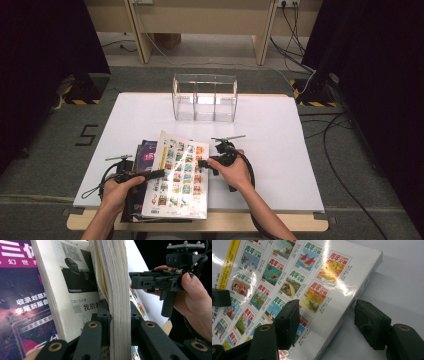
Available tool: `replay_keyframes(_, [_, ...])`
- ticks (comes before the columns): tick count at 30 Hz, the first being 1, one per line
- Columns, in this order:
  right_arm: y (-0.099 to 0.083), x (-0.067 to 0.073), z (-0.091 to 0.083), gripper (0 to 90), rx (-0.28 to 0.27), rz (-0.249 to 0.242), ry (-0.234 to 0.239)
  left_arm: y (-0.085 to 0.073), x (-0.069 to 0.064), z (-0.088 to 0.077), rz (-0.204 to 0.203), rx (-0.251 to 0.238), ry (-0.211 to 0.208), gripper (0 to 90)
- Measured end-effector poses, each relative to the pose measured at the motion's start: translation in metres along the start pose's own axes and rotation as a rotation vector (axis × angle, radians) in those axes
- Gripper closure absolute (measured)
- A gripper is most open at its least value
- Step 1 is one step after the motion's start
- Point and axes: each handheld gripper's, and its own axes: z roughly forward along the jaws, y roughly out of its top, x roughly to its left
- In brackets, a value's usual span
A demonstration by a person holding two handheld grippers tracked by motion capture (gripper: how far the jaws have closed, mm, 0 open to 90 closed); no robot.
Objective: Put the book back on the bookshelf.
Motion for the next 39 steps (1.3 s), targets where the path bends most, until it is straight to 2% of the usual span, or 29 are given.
replay_keyframes(10, [0.011, -0.002, 0.012, 29.9, 0.048, 0.043, 0.033, -0.001, 0.003, -0.003, -0.008, -0.007, 0.002, 77.6])
replay_keyframes(13, [0.012, -0.005, 0.015, 30.0, 0.048, 0.078, 0.071, -0.001, 0.004, -0.003, -0.009, -0.009, -0.003, 77.6])
replay_keyframes(20, [0.017, -0.004, 0.018, 29.7, 0.077, 0.075, 0.071, -0.002, 0.006, -0.004, -0.011, -0.005, -0.001, 77.5])
replay_keyframes(23, [0.019, -0.004, 0.019, 30.3, 0.081, 0.089, 0.074, -0.001, 0.007, -0.003, -0.013, 0.008, 0.010, 77.4])
replay_keyframes(28, [0.022, -0.001, 0.022, 39.4, 0.069, 0.092, 0.087, 0.002, 0.005, -0.004, -0.010, 0.042, 0.060, 76.5])
replay_keyframes(31, [0.026, 0.002, 0.019, 45.7, 0.071, 0.077, 0.070, 0.005, 0.004, -0.004, -0.004, 0.062, 0.077, 75.8])
replay_keyframes(35, [0.030, 0.007, 0.016, 50.1, 0.076, 0.056, 0.048, 0.010, -0.002, -0.002, 0.035, 0.094, 0.121, 74.7])
replay_keyframes(39, [0.032, 0.011, 0.013, 52.8, 0.059, 0.035, 0.042, 0.013, -0.002, -0.002, 0.043, 0.109, 0.131, 74.4])
